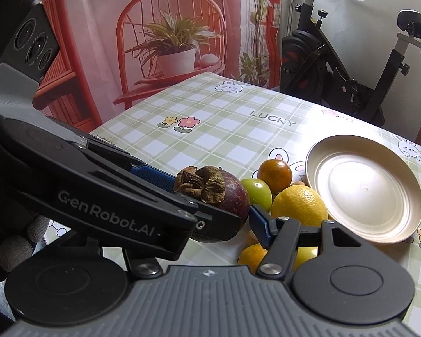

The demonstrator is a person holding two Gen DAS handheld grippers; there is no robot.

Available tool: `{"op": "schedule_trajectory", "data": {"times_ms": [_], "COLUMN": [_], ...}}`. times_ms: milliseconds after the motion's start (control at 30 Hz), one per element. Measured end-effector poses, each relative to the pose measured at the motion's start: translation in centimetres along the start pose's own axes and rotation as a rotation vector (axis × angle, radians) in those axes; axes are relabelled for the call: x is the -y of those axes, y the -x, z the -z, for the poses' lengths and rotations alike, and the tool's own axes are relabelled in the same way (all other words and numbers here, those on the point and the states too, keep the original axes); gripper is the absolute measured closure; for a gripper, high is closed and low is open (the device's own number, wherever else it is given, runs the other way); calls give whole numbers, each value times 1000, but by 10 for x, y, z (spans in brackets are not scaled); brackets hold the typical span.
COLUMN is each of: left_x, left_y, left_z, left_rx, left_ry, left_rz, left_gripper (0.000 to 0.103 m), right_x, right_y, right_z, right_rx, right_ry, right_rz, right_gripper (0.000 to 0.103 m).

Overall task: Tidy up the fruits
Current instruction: 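Close the left gripper around the purple mangosteen and lift it, then carry the mangosteen in the left gripper over the beige plate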

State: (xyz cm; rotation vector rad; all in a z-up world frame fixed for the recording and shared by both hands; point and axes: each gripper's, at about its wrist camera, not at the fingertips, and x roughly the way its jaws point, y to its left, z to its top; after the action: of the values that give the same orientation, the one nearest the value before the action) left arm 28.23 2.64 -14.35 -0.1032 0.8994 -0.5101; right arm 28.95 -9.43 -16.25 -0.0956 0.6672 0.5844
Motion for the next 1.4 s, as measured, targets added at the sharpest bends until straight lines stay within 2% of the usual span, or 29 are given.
{"op": "schedule_trajectory", "data": {"times_ms": [433, 733, 1033, 1400], "left_x": [41, 67, 67, 33], "left_y": [-11, -48, -108, -157], "left_z": [-50, -95, -127, -142], "left_rx": [-2, -5, -59, -85], "left_ry": [-120, -178, -199, -138], "left_rz": [14, 38, 23, -26], "left_gripper": [39, 39, 39, 39], "right_x": [34, 84, 141, 179], "right_y": [25, 35, 11, -47], "right_z": [-11, -30, -36, -41], "right_rx": [83, 116, 122, 63], "right_ry": [-49, -71, -133, -153], "right_rz": [38, 90, 98, 61], "right_gripper": [40, 40, 40, 40]}}
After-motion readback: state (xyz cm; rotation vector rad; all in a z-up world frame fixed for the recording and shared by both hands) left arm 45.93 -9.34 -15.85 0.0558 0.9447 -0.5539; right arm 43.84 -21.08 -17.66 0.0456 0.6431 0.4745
